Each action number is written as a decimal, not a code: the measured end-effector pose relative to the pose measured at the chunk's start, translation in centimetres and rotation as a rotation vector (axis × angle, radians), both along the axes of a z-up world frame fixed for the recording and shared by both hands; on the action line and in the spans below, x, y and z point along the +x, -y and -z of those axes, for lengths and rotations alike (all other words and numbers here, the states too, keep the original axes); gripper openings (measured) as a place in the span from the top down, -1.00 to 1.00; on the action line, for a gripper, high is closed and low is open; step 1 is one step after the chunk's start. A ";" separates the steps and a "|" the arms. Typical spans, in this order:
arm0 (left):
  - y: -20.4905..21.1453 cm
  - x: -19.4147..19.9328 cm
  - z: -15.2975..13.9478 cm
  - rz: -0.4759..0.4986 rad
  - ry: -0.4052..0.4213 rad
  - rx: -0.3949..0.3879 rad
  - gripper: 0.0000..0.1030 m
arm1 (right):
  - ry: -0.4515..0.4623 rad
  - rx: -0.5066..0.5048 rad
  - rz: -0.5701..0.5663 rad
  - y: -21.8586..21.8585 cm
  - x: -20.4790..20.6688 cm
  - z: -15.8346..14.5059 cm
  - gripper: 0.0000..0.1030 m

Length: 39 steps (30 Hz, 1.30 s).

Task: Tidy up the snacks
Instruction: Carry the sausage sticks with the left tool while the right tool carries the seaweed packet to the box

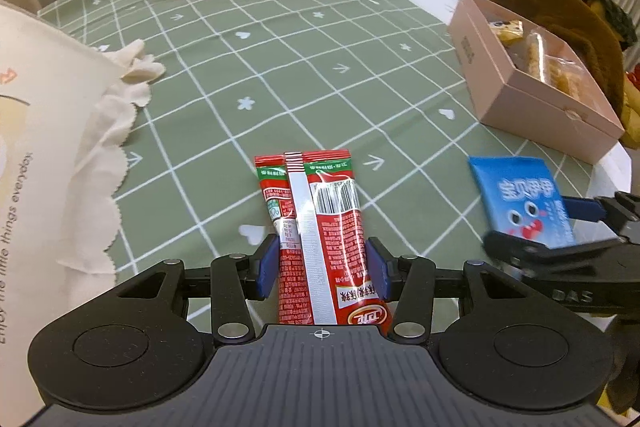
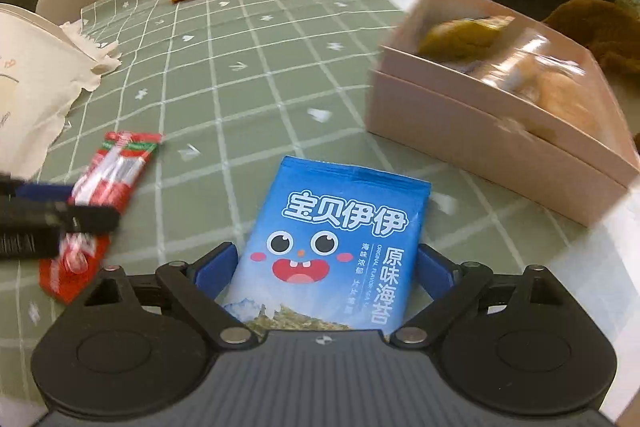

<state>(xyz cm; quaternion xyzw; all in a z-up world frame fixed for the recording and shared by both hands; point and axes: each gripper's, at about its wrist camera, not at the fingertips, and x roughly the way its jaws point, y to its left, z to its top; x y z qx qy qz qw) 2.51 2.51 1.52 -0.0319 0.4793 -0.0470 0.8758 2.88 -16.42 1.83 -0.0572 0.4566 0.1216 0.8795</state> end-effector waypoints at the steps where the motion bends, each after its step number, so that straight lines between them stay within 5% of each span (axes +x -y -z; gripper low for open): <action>1: 0.2 0.0 0.0 0.007 0.000 -0.004 -0.01 | 0.003 0.002 -0.001 0.8 -0.3 0.0 -0.82; 9: 2.5 -0.7 -0.4 0.076 0.004 -0.085 -0.01 | 0.010 0.009 0.014 4.3 -2.4 -0.1 -0.69; 13: 4.1 -1.0 -3.8 0.121 0.087 -0.142 -0.01 | 0.084 0.038 0.028 5.7 -3.3 -2.9 -0.58; 19: 6.8 1.9 -14.9 0.271 0.322 -0.222 -0.01 | 0.362 0.122 0.074 10.5 -3.3 -16.1 -0.58; 23: 9.8 6.9 -18.6 0.365 0.363 -0.272 -0.01 | 0.484 0.122 0.139 13.3 -0.7 -23.6 -0.60; 26: 12.1 10.4 -18.1 0.395 0.341 -0.259 -0.01 | 0.492 0.134 0.185 14.6 2.0 -25.4 -0.60; 29: 13.4 14.4 -15.5 0.438 0.273 -0.365 -0.06 | 0.441 0.154 0.230 15.3 5.1 -24.4 -0.60; 31: 14.3 17.8 -11.7 0.467 0.219 -0.392 -0.13 | 0.389 0.163 0.254 15.5 7.3 -22.8 -0.61; 34: 14.8 20.6 -6.2 0.392 0.147 -0.319 0.00 | 0.261 0.187 0.291 15.2 11.6 -19.1 -0.66; 37: 12.6 20.6 -4.8 0.344 0.140 -0.415 0.00 | 0.150 0.203 0.324 15.1 14.7 -15.4 -0.68; 39: 11.5 20.3 -4.6 0.323 0.138 -0.399 0.00 | 0.108 0.228 0.331 14.9 15.9 -13.7 -0.69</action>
